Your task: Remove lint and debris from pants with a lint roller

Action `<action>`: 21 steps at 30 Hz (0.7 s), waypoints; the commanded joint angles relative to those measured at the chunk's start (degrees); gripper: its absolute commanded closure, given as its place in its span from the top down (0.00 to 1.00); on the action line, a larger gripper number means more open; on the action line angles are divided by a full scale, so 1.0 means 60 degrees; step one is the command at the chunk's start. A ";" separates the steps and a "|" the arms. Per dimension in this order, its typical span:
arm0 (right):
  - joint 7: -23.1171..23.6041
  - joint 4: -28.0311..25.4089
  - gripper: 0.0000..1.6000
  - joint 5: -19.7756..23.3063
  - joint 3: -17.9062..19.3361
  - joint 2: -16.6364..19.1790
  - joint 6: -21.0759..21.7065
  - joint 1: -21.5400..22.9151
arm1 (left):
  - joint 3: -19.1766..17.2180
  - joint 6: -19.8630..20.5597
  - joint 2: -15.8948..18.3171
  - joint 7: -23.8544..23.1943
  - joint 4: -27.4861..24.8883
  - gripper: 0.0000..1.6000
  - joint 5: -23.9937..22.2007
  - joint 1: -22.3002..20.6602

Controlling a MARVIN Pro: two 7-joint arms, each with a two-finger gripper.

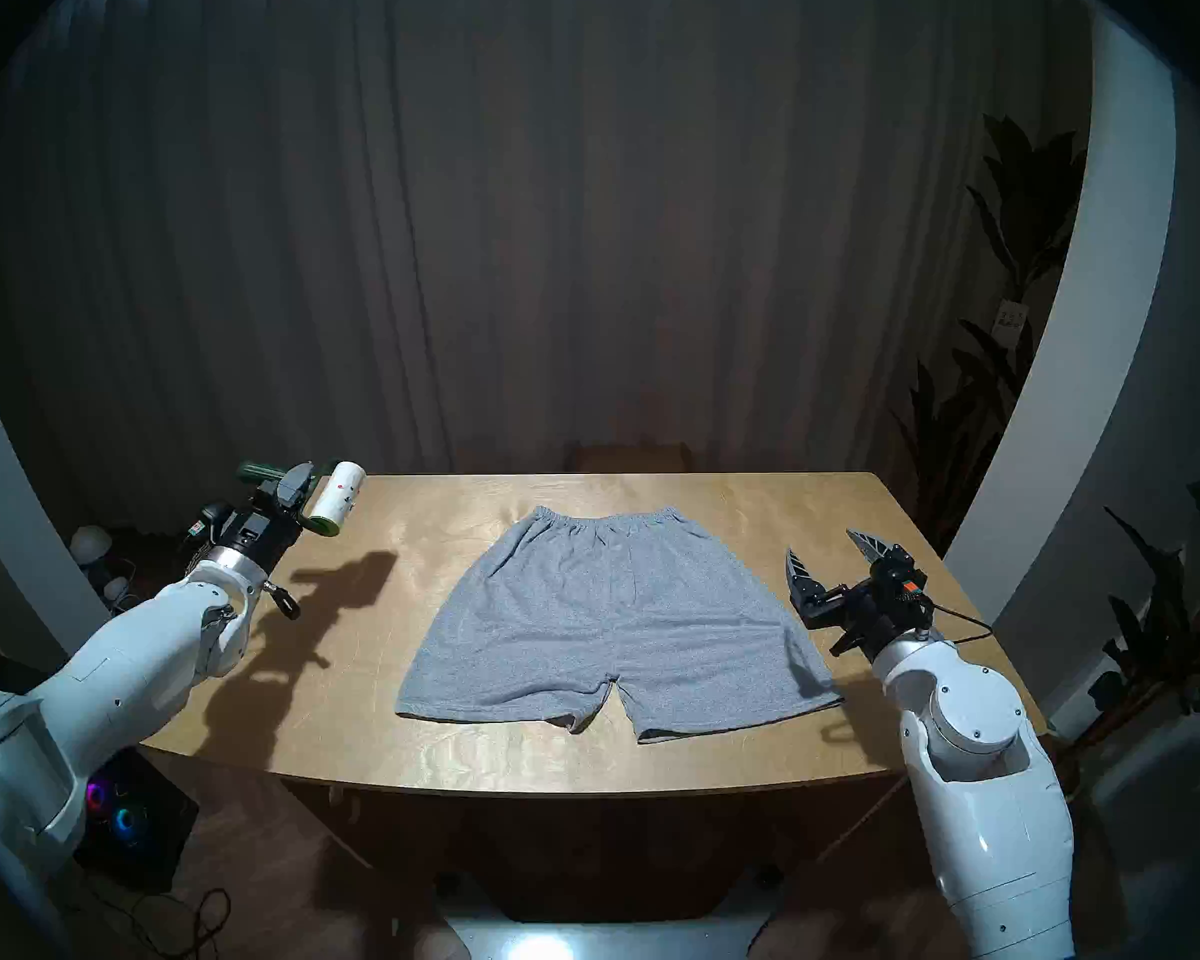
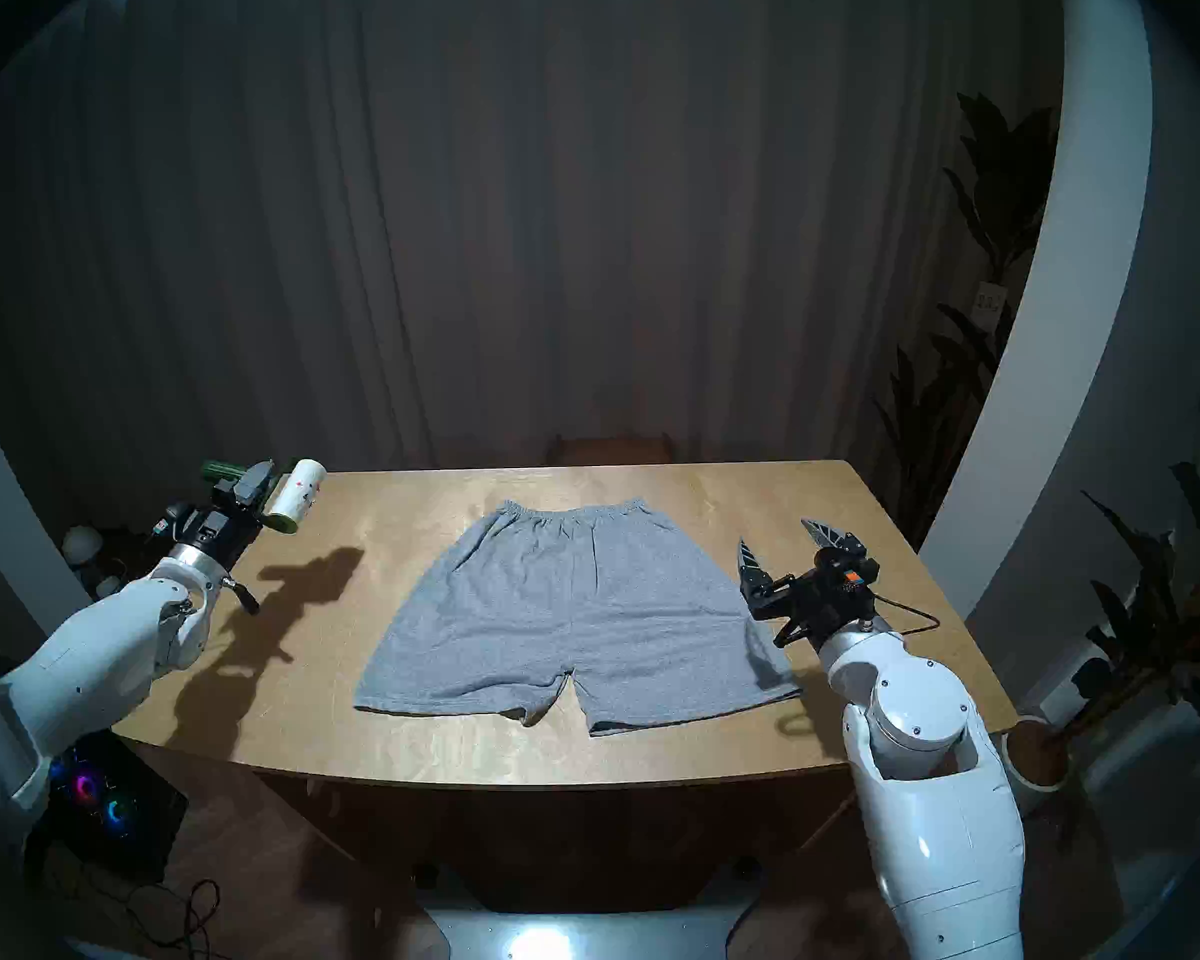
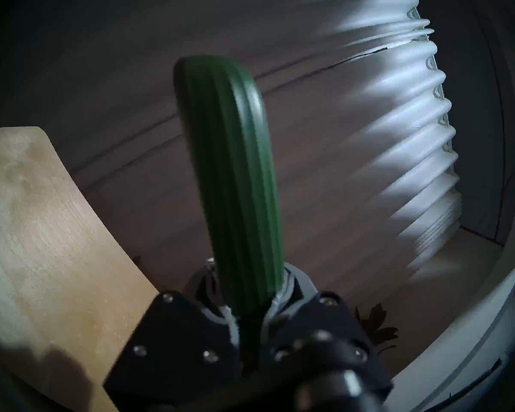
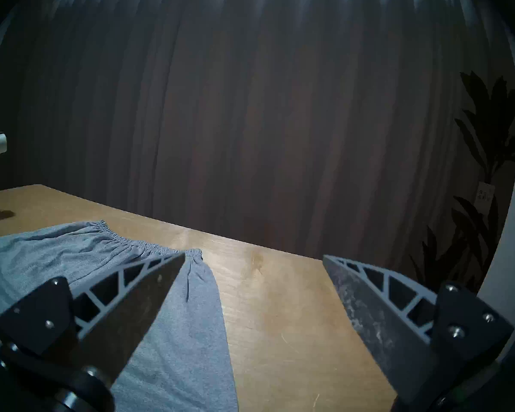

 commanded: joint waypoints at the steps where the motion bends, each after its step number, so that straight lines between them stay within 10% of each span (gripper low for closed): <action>1: 0.0030 -0.0161 1.00 0.0076 0.0077 0.0002 -0.0134 0.0045 | -0.0100 0.0913 0.0231 0.1163 -0.0297 0.00 -0.0910 -0.0260; 16: 0.0158 0.0022 1.00 0.0173 0.0193 -0.0029 -0.0161 0.0102 | -0.0385 -0.0335 0.0445 0.3140 -0.1556 0.00 -0.2308 0.0084; 21: 0.0205 0.0079 1.00 0.0181 0.0211 -0.0030 -0.0152 0.0135 | 0.0688 -0.1493 0.0758 0.3554 -0.1882 0.00 -0.0113 -0.0214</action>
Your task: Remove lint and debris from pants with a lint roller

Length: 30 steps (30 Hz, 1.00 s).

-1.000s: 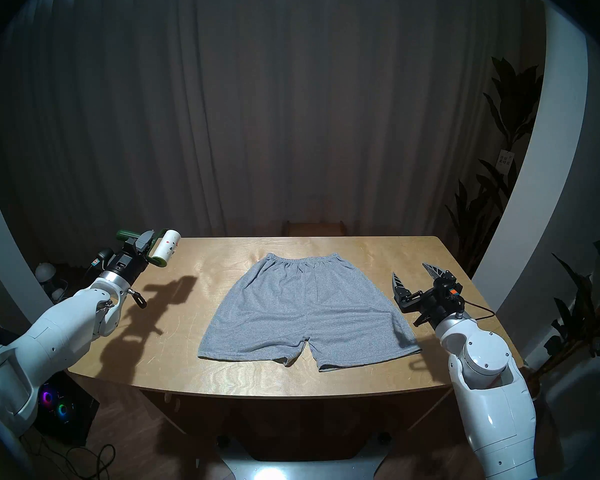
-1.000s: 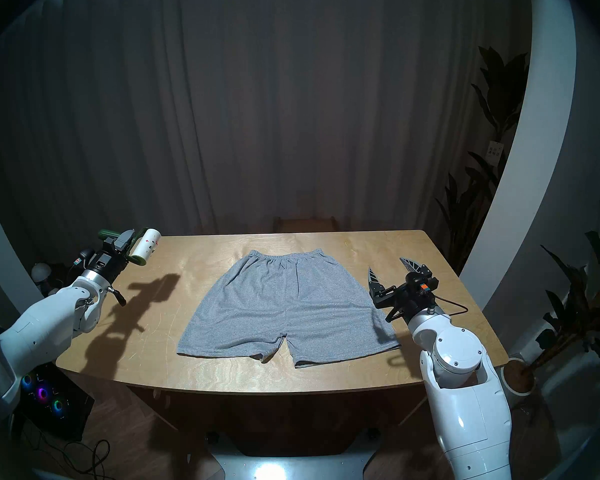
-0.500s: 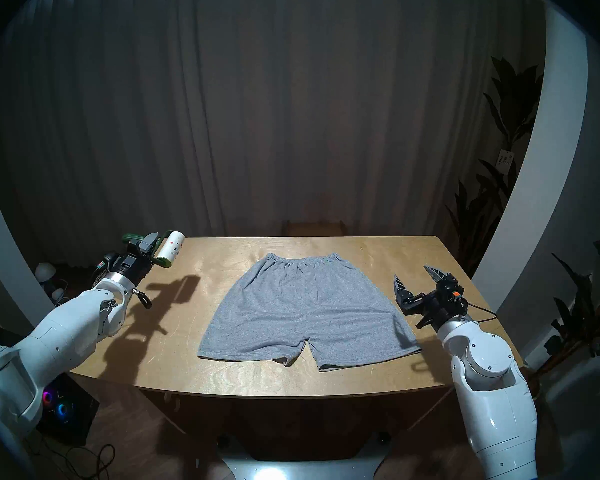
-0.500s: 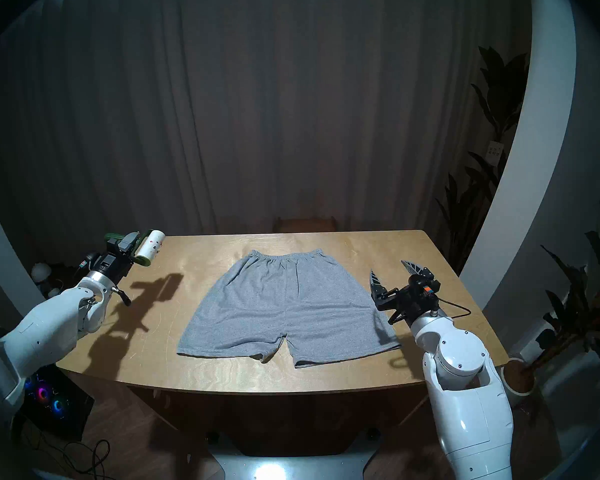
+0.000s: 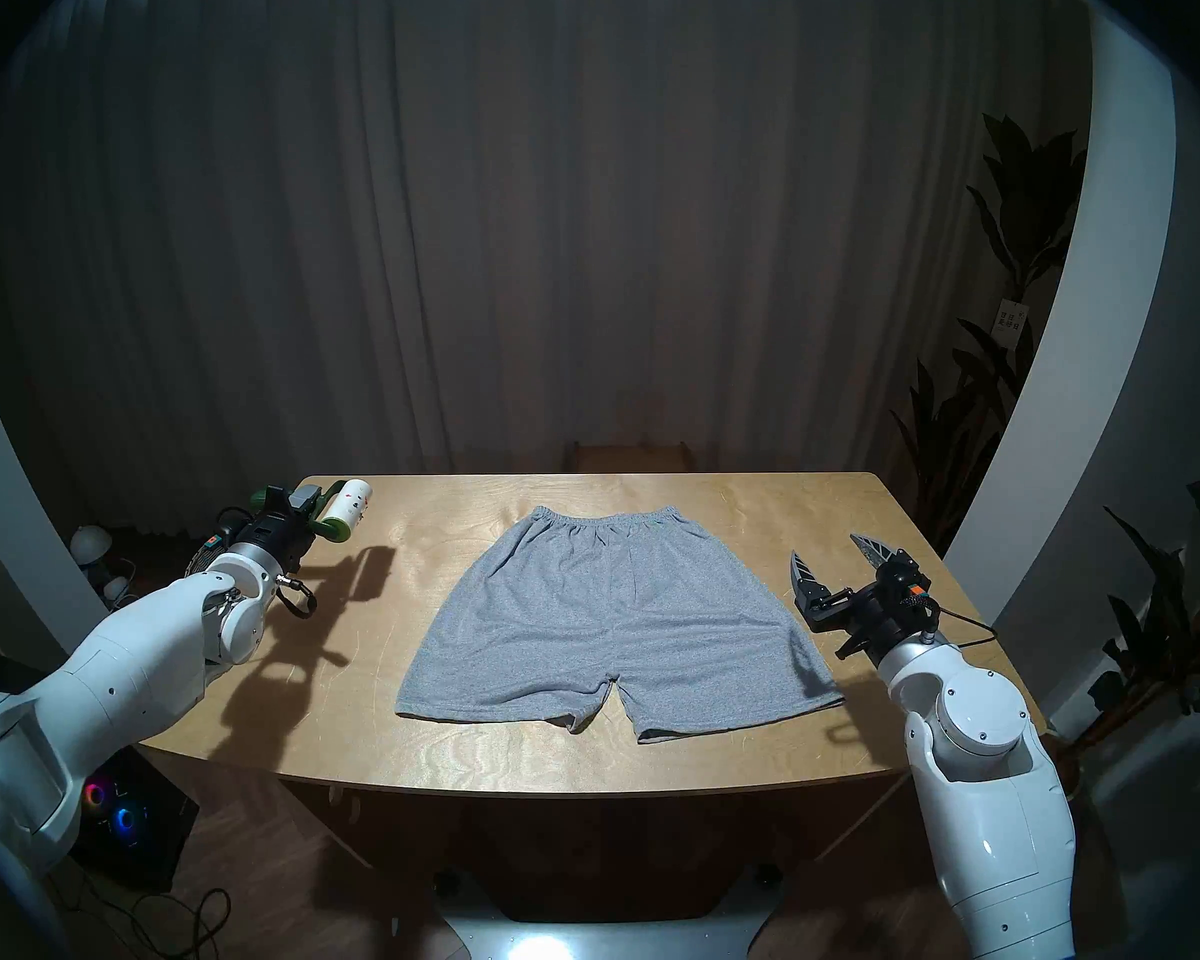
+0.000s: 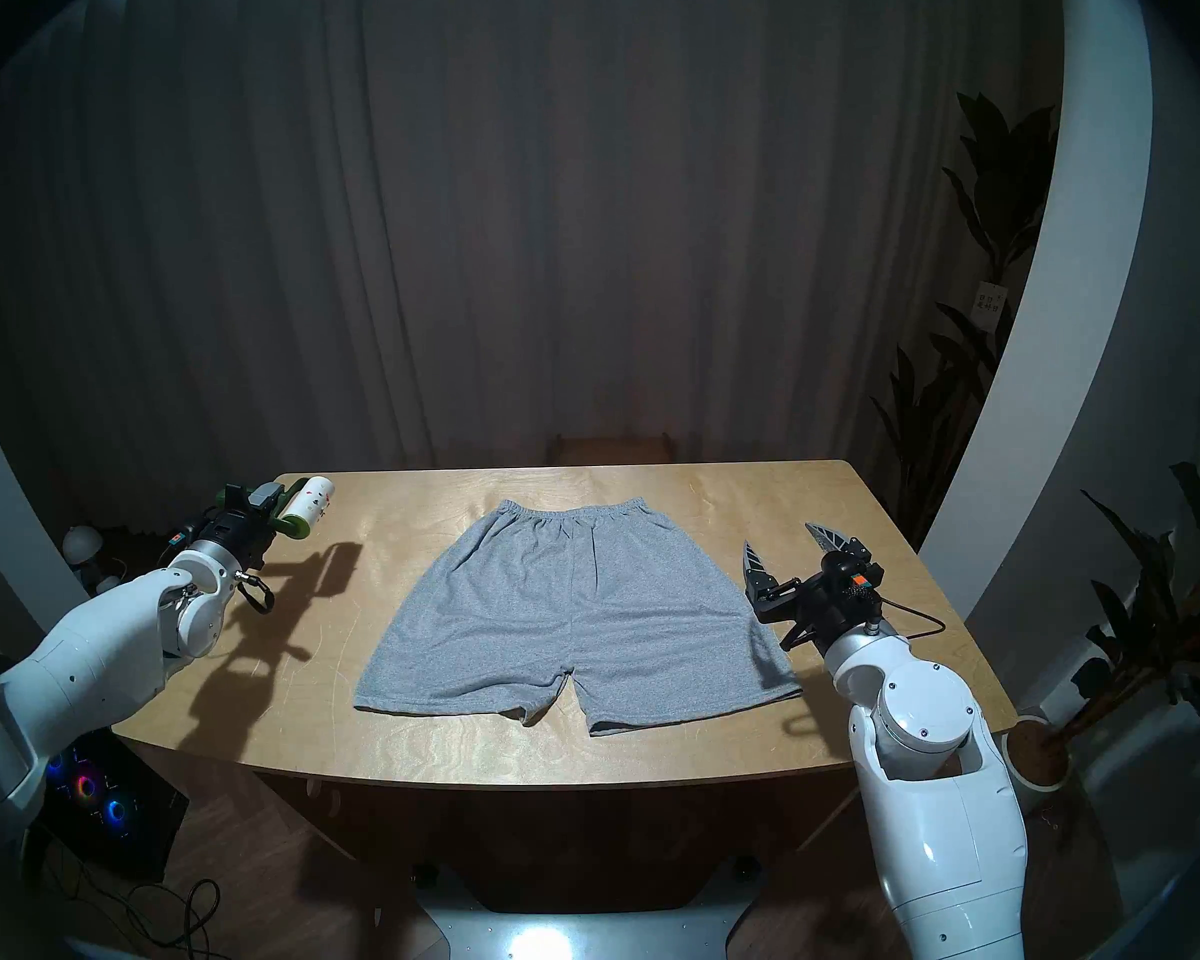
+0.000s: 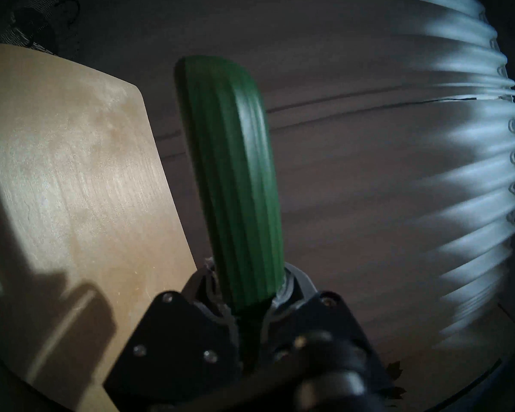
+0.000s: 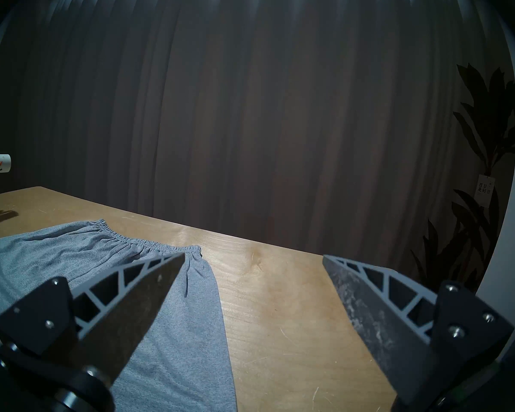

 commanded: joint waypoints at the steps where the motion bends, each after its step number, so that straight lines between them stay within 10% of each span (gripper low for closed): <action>1: 0.0001 -0.0108 1.00 0.0018 0.0026 0.0010 -0.0084 0.0126 | 0.0899 -0.1121 0.0481 0.0181 -0.0457 0.00 0.2149 -0.0377; 30: 0.0154 -0.0123 1.00 0.0050 0.0154 -0.0046 -0.0109 0.0079 | 0.4104 -0.5151 0.0595 0.2770 -0.0140 0.00 1.0221 -0.1674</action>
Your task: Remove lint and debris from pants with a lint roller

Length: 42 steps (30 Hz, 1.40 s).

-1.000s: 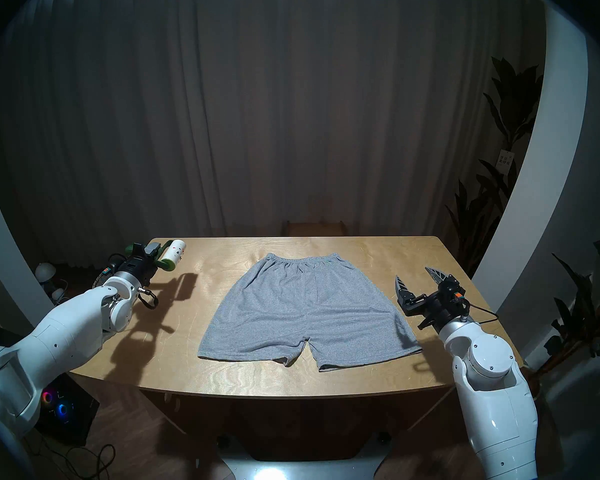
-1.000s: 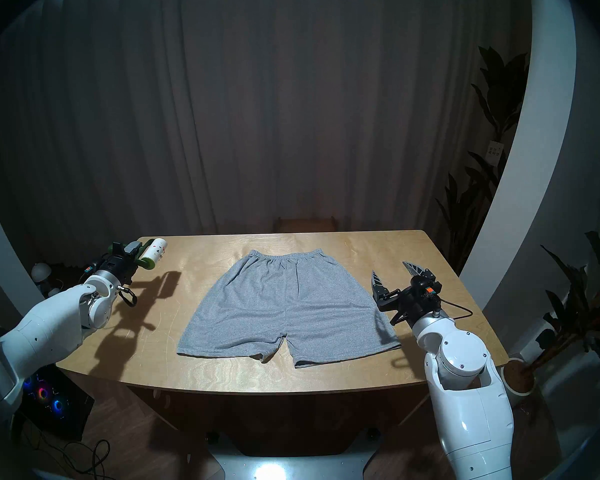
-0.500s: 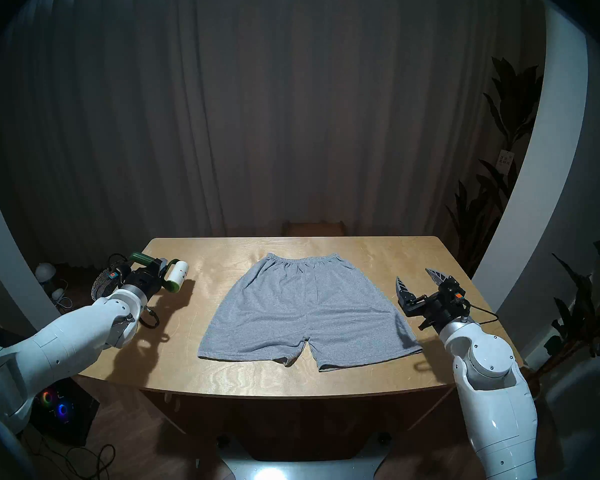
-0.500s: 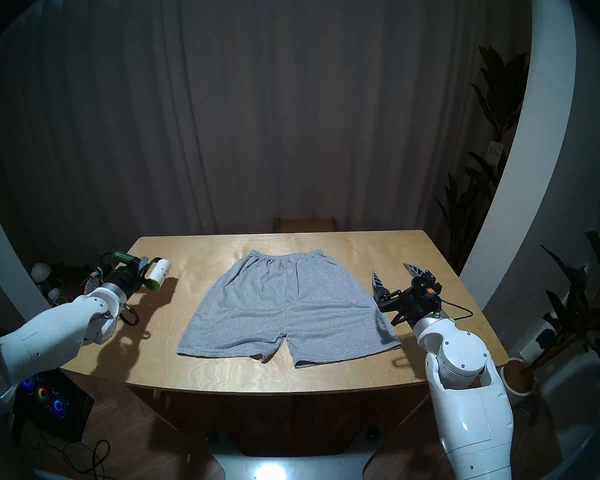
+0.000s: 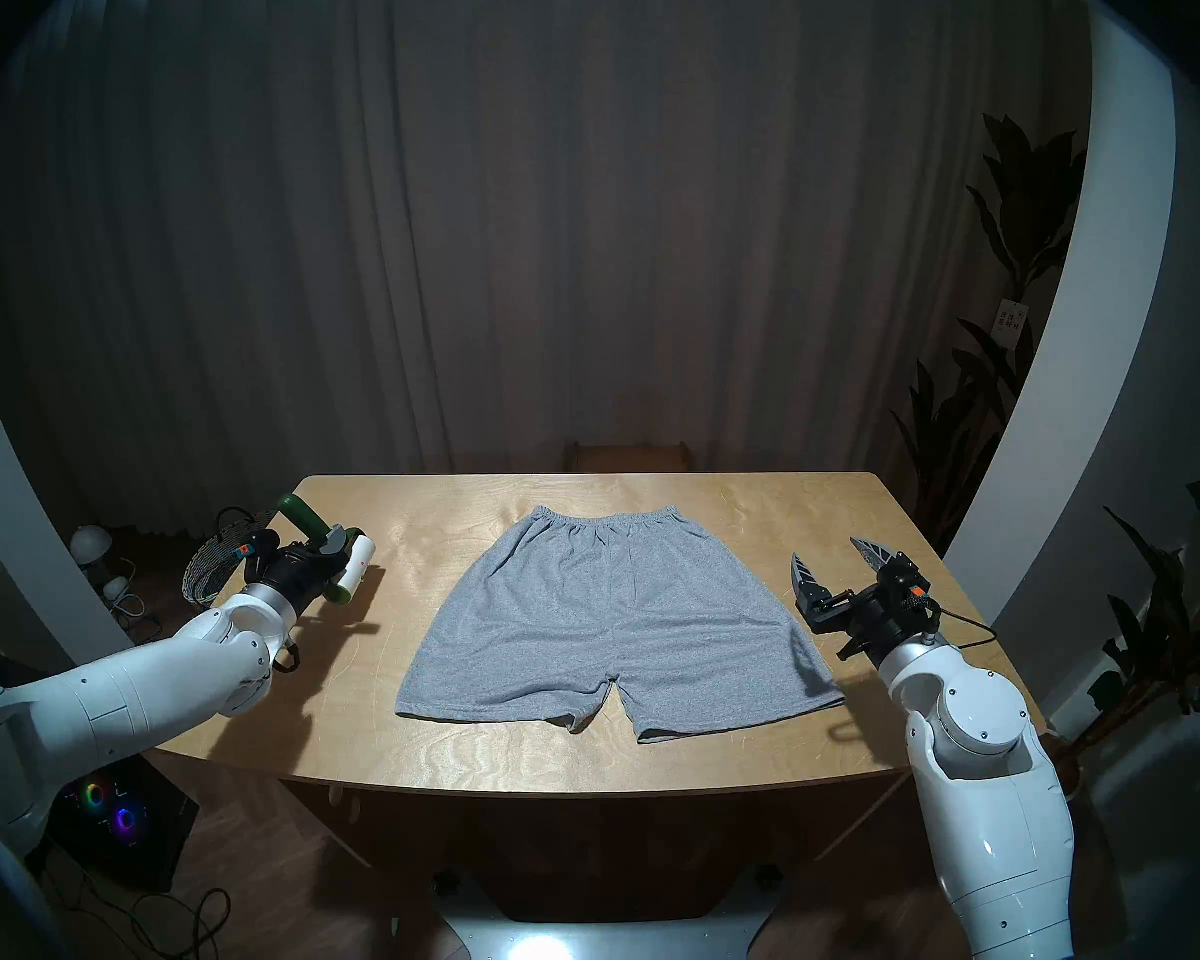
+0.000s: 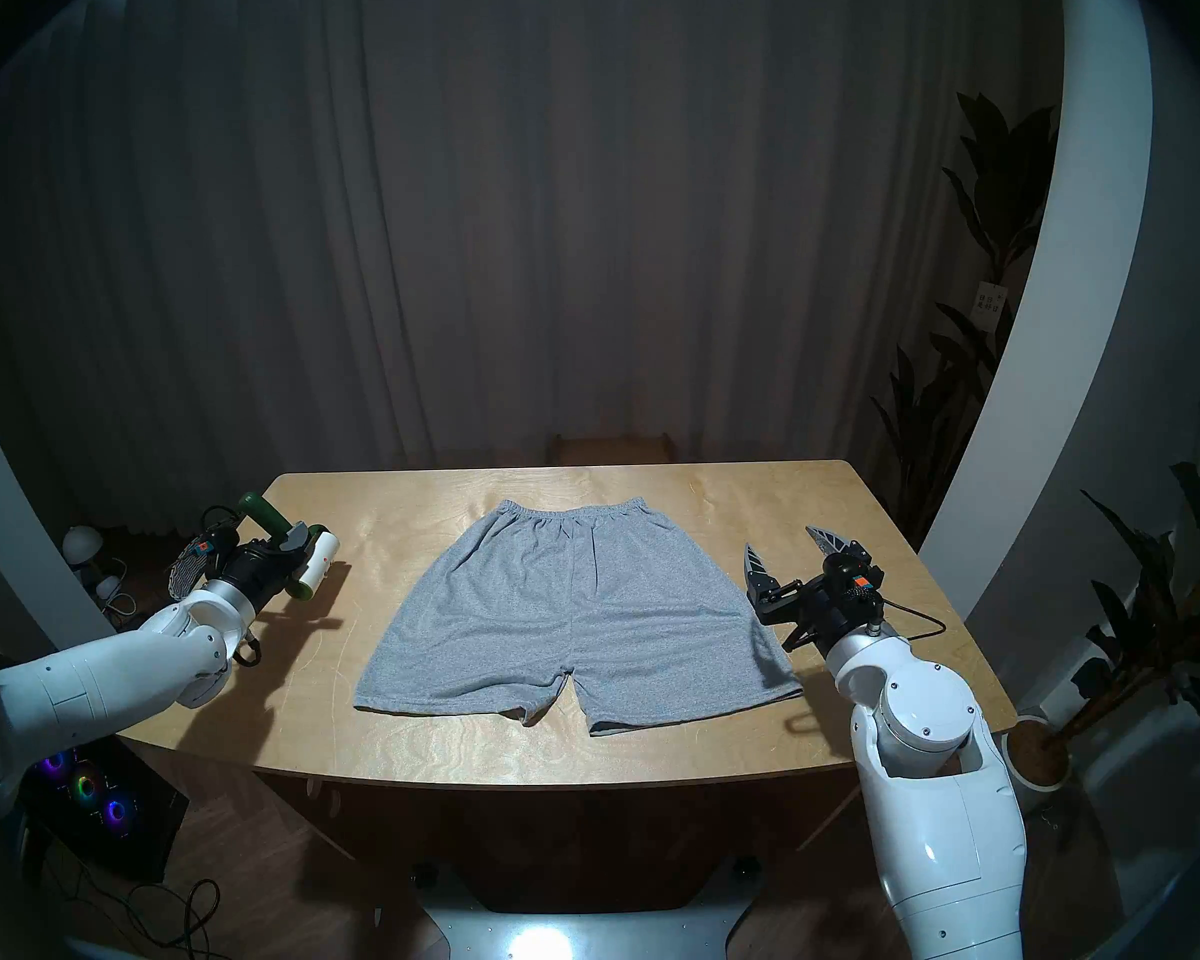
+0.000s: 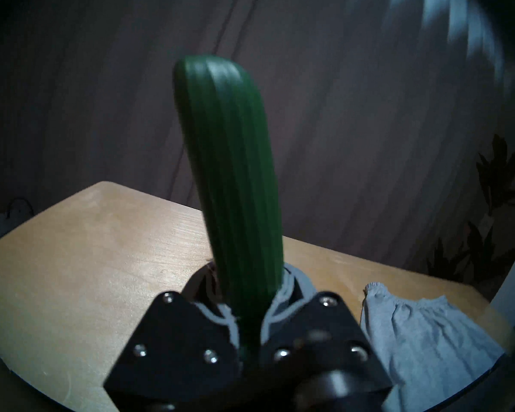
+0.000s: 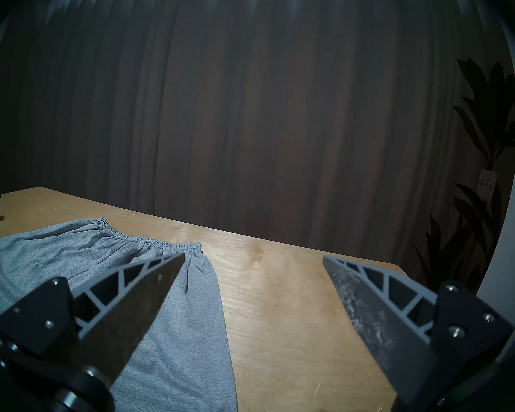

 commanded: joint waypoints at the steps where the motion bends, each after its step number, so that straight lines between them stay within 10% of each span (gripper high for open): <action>1: -0.0040 -0.0277 1.00 -0.0026 0.0074 0.0015 -0.0122 -0.0011 | 0.0258 -0.0481 -0.0189 0.1084 0.0084 0.00 0.1645 -0.0794; 5: -0.0017 -0.0196 1.00 -0.0008 0.0125 0.0028 -0.0110 0.0014 | -0.0579 0.0088 -0.0140 0.0573 -0.0757 0.00 -0.0441 -0.0542; 16: 0.0013 -0.0159 1.00 0.0002 0.0196 0.0030 -0.0131 0.0014 | -0.1501 0.1418 0.0384 0.0243 -0.1679 0.00 -0.2657 -0.0226; 25: 0.0028 -0.0209 1.00 0.0021 0.0213 0.0016 -0.0132 -0.0005 | -0.2448 0.3120 0.0361 -0.0152 -0.1234 0.00 -0.5600 0.0380; 42: 0.0091 -0.0301 1.00 0.0033 0.0288 0.0031 -0.0206 -0.0138 | -0.2929 0.5471 -0.0428 -0.1130 0.0162 0.00 -0.8069 0.0637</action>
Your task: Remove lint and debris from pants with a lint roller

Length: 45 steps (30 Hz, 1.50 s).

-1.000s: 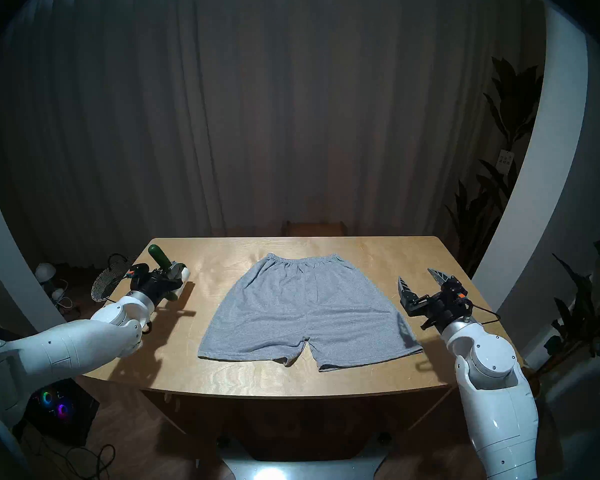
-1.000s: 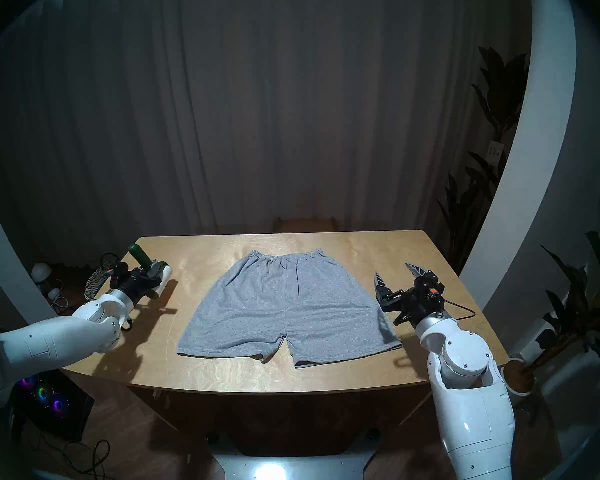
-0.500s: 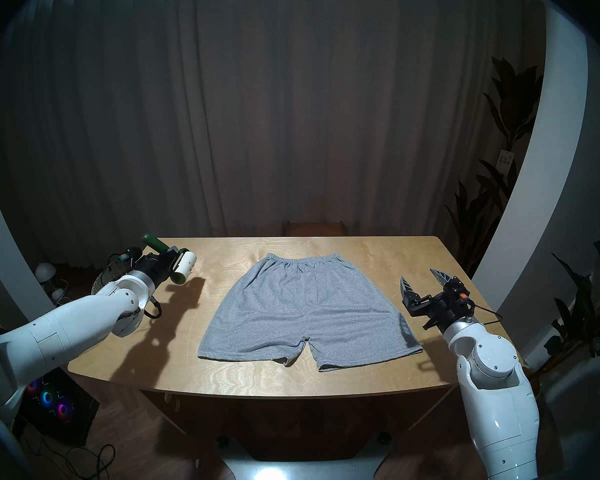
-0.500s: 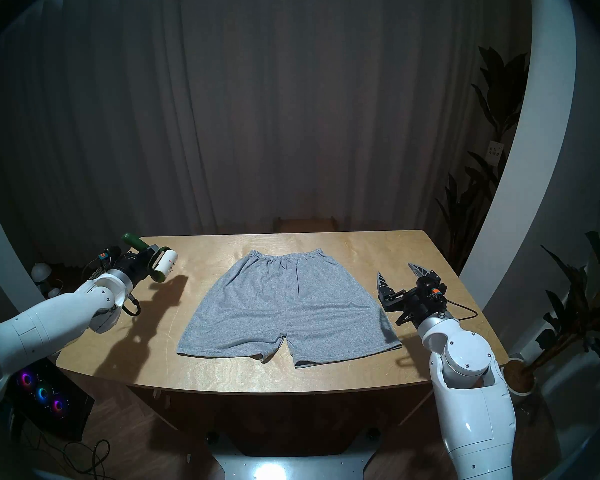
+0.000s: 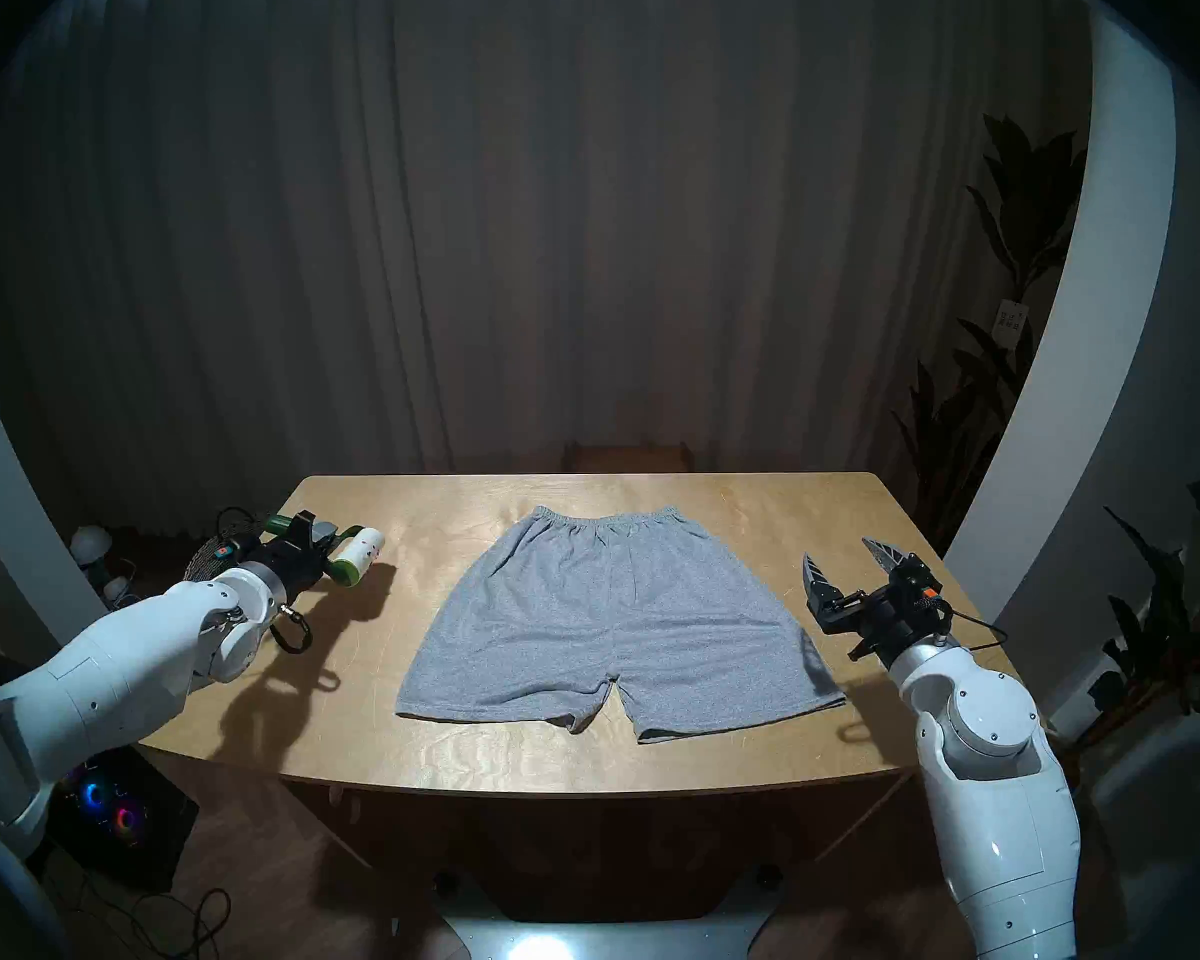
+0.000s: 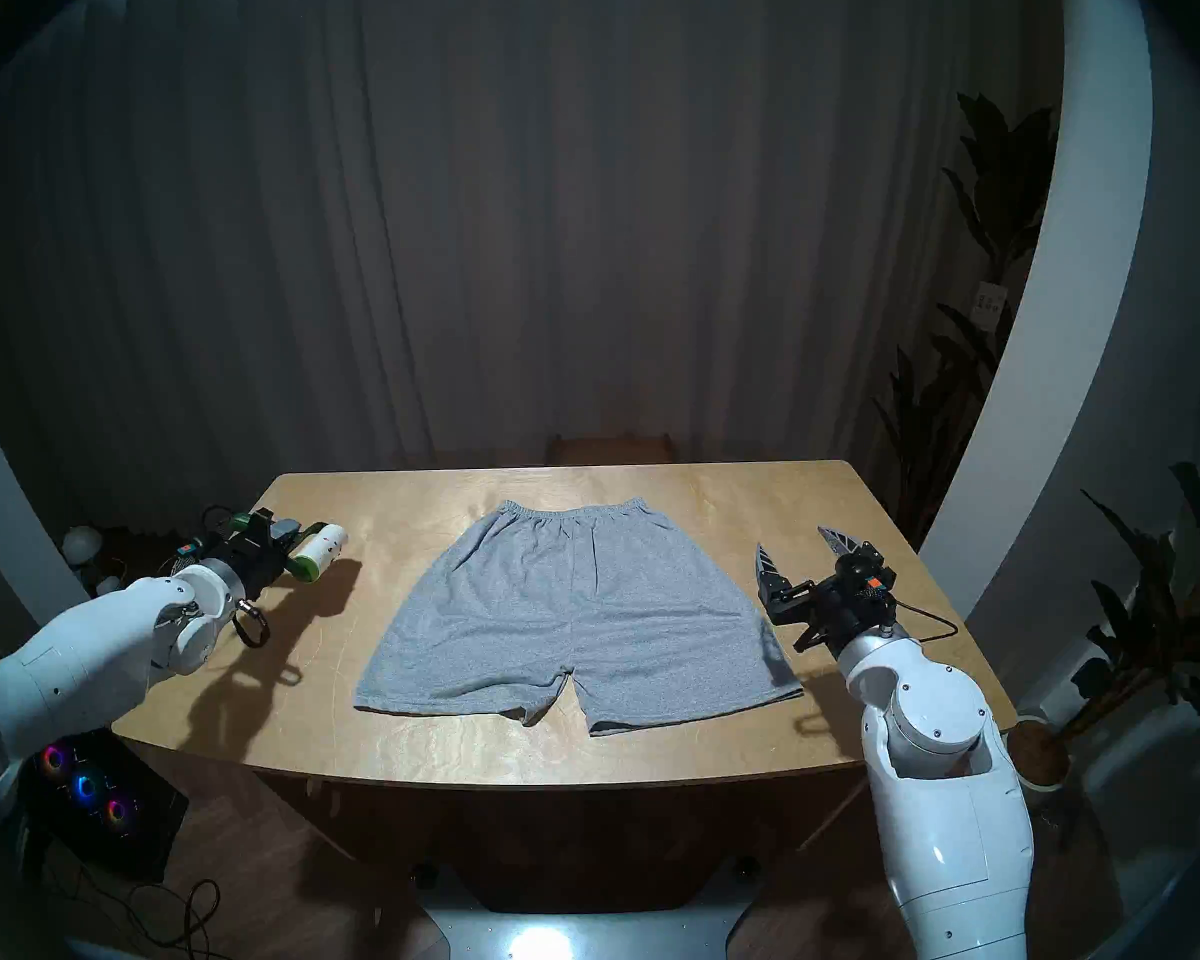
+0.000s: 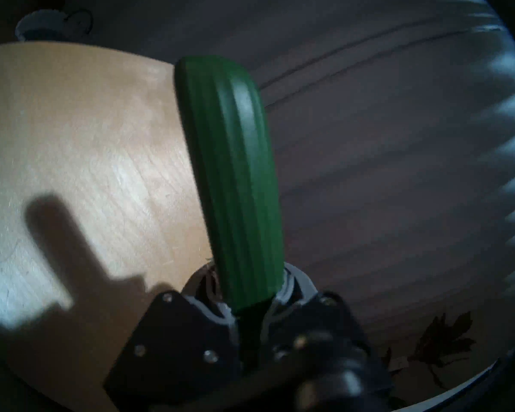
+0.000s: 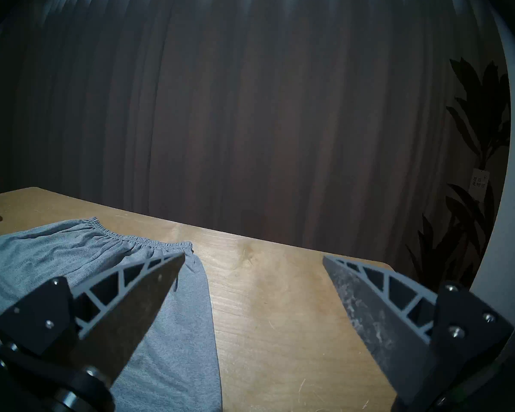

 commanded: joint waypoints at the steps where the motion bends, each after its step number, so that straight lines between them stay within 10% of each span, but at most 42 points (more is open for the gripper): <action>1: 0.0031 -0.0300 1.00 -0.0009 0.0015 0.0021 -0.0136 -0.0045 | -0.0247 0.0434 -0.0401 -0.0394 0.0387 0.00 -0.0326 -0.0264; 19: 0.0062 -0.0369 1.00 0.0076 0.0146 -0.0005 -0.0104 -0.0150 | -0.0822 -0.0610 -0.0679 0.2173 0.0207 0.00 -0.1998 -0.0548; 45: 0.0010 -0.0029 1.00 0.0266 0.0378 -0.0030 -0.0244 -0.0068 | -0.0889 0.0996 -0.1158 0.4275 0.1580 0.00 -0.2897 -0.1147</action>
